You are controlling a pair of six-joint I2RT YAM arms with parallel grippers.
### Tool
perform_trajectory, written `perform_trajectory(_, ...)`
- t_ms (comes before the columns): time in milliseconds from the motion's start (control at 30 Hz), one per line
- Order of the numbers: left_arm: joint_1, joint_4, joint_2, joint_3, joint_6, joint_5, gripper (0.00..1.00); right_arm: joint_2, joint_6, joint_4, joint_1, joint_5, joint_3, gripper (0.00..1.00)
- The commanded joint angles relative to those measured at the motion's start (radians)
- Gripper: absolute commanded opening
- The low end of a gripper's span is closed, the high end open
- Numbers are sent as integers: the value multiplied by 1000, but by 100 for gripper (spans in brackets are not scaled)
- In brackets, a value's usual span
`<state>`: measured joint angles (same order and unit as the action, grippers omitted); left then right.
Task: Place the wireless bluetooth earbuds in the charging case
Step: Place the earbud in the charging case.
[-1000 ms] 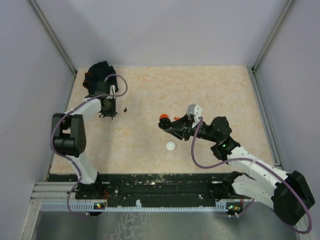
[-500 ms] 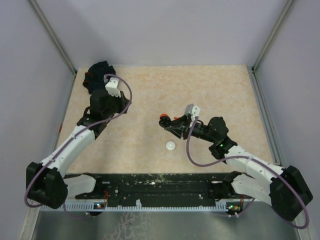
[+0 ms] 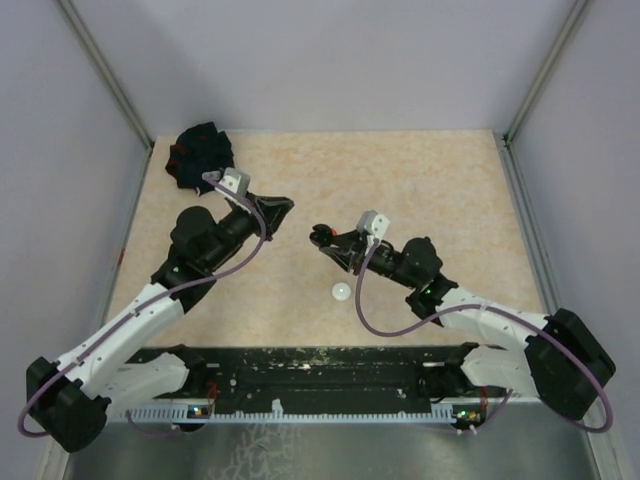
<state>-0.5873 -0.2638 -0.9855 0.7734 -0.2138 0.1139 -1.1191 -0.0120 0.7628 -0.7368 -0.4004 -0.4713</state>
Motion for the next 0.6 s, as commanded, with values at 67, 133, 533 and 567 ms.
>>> perform_trajectory(67, -76, -100, 52, -38, -38, -28, 13, -40, -45, 196, -17, 120, -39, 0)
perform_trajectory(133, -102, -123, 52, -44, -47, -24, 13, -55, -52, 217, -23, 131, -45, 0)
perform_trajectory(533, -233, -208, 14, -46, -15, -65, 12, -70, -118, 226, -77, 252, -58, 0)
perform_trajectory(567, -241, -208, 9, -44, -9, -74, 12, -65, -122, 222, -80, 256, -59, 0)
